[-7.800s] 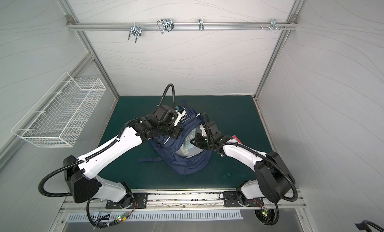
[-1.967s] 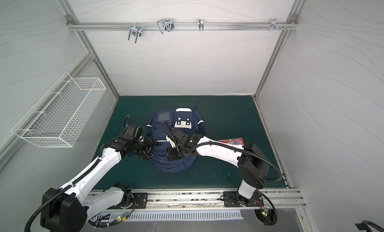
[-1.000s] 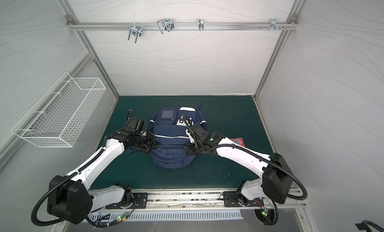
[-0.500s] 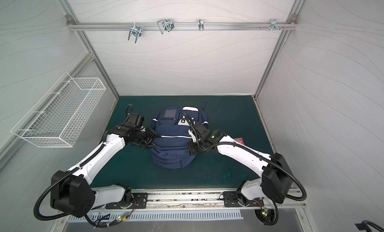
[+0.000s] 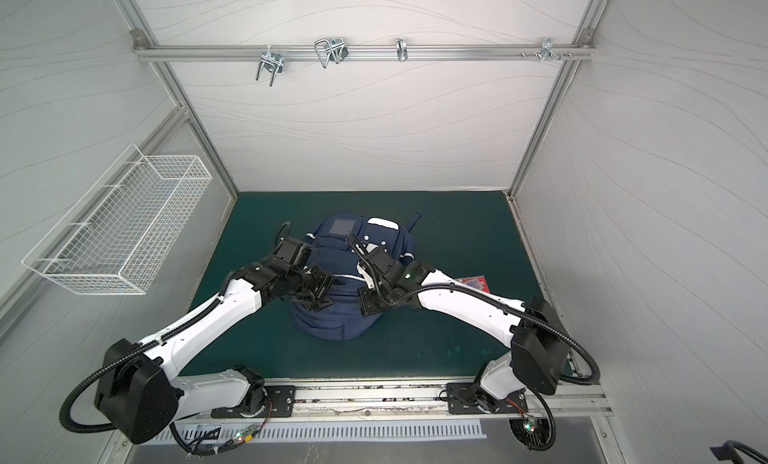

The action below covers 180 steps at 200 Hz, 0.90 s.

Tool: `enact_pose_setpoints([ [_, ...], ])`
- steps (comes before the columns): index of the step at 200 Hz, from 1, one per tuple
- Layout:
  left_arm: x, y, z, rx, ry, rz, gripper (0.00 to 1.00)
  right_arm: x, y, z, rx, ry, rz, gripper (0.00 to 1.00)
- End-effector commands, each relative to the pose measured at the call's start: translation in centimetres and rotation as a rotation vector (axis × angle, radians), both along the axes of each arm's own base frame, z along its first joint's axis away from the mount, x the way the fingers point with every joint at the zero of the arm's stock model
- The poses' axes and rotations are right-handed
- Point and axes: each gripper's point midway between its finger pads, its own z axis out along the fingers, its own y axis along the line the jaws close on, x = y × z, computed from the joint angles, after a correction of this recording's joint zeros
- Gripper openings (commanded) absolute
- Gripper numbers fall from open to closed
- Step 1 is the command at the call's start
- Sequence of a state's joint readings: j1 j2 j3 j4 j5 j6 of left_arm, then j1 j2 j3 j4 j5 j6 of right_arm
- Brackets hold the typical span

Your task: Pack the student bag

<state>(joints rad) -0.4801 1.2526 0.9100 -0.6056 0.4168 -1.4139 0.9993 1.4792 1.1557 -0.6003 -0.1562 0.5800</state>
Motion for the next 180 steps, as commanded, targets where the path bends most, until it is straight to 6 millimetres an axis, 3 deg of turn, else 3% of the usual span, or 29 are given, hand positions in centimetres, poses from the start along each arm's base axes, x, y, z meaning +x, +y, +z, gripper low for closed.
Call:
enact_pose_setpoints([
  [1,1.4,-1.3,1.0,-0.049,-0.036,0.010,0.41,-0.1,1.2,1.9,0.056,-0.016,0.014,0.00],
  [42,1.5,-0.9,1.0,-0.002,-0.058,-0.035,0.00,0.3,-0.3,1.0,-0.010,-0.048,-0.001,0.00],
  [68,1.6,0.2,2.2,0.058,-0.115,-0.064,0.00,1.5,-3.1,-0.2,-0.087,-0.067,-0.045,0.00],
  [106,0.9,1.1,2.8,0.098,-0.143,-0.097,0.00,5.0,-8.2,-1.7,-0.141,-0.064,-0.156,0.00],
  [180,0.1,1.3,1.8,0.091,-0.137,-0.103,0.00,13.2,-11.9,-3.4,-0.174,-0.101,-0.285,0.00],
])
